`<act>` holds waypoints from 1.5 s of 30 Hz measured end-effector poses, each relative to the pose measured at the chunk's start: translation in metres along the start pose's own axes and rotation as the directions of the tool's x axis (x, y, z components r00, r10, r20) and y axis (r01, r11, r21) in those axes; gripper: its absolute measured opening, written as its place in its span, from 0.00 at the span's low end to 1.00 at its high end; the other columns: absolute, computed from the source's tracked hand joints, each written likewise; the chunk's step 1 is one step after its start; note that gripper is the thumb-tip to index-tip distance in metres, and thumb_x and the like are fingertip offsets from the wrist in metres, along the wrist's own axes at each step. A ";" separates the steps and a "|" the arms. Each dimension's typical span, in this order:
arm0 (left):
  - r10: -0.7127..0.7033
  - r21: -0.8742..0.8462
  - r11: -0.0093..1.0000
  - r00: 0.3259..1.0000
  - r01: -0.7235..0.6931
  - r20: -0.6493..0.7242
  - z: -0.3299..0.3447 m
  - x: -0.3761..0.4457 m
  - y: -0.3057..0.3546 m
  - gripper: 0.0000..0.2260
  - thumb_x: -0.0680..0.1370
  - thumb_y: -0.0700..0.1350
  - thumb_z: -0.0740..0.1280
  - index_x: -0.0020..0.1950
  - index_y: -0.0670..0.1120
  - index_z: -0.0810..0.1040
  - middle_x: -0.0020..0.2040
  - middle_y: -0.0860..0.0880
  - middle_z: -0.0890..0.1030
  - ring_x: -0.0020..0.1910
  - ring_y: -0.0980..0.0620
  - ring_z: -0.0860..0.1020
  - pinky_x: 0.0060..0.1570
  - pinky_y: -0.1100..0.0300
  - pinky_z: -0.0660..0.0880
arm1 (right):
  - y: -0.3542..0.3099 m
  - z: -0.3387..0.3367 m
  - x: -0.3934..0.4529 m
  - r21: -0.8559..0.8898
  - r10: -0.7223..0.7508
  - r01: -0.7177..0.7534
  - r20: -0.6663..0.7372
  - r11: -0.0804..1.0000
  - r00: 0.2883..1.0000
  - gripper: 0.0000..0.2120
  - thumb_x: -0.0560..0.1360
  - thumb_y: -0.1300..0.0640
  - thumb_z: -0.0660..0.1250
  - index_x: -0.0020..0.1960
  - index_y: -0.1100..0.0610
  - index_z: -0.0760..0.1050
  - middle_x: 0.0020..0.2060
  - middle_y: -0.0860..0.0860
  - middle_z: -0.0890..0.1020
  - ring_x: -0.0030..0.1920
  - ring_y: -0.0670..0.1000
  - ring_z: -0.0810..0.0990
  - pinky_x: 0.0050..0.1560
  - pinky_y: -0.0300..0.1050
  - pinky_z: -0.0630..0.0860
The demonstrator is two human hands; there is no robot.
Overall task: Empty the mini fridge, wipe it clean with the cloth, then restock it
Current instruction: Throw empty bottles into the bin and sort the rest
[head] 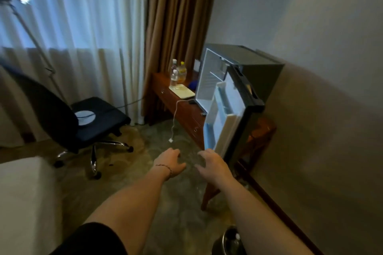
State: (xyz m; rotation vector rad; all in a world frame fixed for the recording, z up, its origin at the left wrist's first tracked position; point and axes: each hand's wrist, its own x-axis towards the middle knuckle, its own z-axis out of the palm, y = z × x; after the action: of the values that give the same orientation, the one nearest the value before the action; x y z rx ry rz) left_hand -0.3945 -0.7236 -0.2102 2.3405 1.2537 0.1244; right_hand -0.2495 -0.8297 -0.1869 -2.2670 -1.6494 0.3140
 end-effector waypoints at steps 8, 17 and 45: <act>-0.042 0.025 0.999 0.991 0.045 -0.124 -0.111 0.067 -0.104 0.22 0.77 0.59 0.67 0.67 0.50 0.73 0.62 0.48 0.74 0.56 0.50 0.75 0.52 0.56 0.76 | -0.101 0.002 0.131 0.034 -0.065 0.065 -0.022 0.997 0.998 0.19 0.77 0.50 0.70 0.67 0.51 0.73 0.56 0.46 0.73 0.54 0.46 0.75 0.55 0.41 0.74; -0.039 0.016 0.999 0.994 0.041 -0.102 -0.151 0.191 -0.174 0.22 0.76 0.59 0.67 0.67 0.52 0.72 0.62 0.50 0.73 0.53 0.53 0.74 0.52 0.58 0.76 | -0.137 0.023 0.276 0.023 -0.075 0.075 0.023 0.997 0.997 0.24 0.77 0.48 0.69 0.71 0.51 0.70 0.62 0.47 0.72 0.58 0.47 0.76 0.57 0.47 0.78; 0.091 0.070 0.994 0.994 -0.086 -0.068 -0.331 0.847 -0.276 0.22 0.75 0.62 0.67 0.64 0.52 0.73 0.59 0.50 0.73 0.52 0.51 0.75 0.52 0.53 0.77 | -0.100 -0.008 0.937 -0.031 0.029 -0.032 -0.089 0.999 0.996 0.18 0.78 0.47 0.67 0.64 0.54 0.75 0.60 0.50 0.74 0.59 0.53 0.76 0.52 0.49 0.76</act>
State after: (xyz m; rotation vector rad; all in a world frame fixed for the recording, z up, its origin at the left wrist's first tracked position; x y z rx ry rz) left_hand -0.2145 0.2085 -0.1627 2.4703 1.2044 0.1990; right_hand -0.0449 0.0884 -0.1326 -2.2969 -1.5886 0.1919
